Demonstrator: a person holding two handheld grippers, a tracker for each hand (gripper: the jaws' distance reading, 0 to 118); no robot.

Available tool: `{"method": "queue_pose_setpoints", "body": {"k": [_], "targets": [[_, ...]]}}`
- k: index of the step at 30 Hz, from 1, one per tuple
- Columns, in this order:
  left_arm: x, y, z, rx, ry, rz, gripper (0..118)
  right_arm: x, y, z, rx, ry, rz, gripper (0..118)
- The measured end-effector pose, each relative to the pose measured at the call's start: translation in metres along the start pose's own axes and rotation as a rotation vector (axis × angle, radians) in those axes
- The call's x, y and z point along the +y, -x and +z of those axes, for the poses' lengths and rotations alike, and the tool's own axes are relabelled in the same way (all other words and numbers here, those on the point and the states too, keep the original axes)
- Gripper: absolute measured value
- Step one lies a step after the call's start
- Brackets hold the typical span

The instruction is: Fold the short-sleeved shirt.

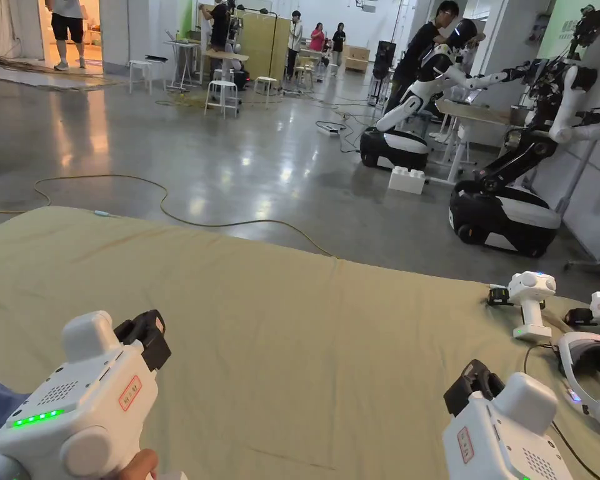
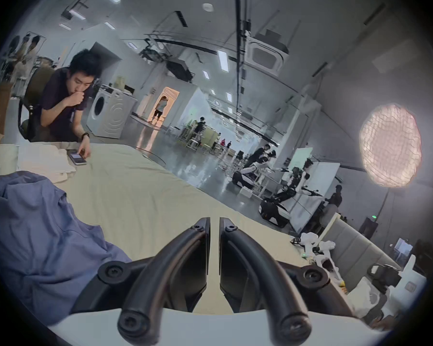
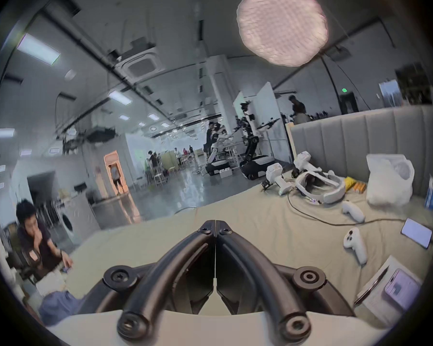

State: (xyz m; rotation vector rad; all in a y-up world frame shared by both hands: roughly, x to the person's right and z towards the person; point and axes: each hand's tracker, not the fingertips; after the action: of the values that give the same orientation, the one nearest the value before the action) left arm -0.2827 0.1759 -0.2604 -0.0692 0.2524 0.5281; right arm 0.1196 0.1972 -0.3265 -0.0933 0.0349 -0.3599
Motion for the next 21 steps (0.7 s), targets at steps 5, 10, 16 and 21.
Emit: {"method": "queue_pose_setpoints", "body": {"k": [5, 10, 16, 21], "targets": [[-0.003, -0.052, 0.002, 0.065, -0.014, -0.856, 9, -0.004, 0.029, -0.011, 0.047, 0.013, 0.661, 0], [-0.042, -0.065, -0.003, 0.115, -0.085, -1.729, 9, -0.065, 0.039, -0.007, 0.045, -0.261, 1.746, 0], [-0.046, -0.056, -0.006, 0.104, -0.088, -1.676, 9, -0.079, 0.031, -0.003, 0.147, -0.159, 1.714, 0], [-0.02, -0.055, -0.001, 0.04, 0.019, -1.007, 9, -0.051, 0.033, -0.01, 0.088, 0.009, 1.121, 0]]}}
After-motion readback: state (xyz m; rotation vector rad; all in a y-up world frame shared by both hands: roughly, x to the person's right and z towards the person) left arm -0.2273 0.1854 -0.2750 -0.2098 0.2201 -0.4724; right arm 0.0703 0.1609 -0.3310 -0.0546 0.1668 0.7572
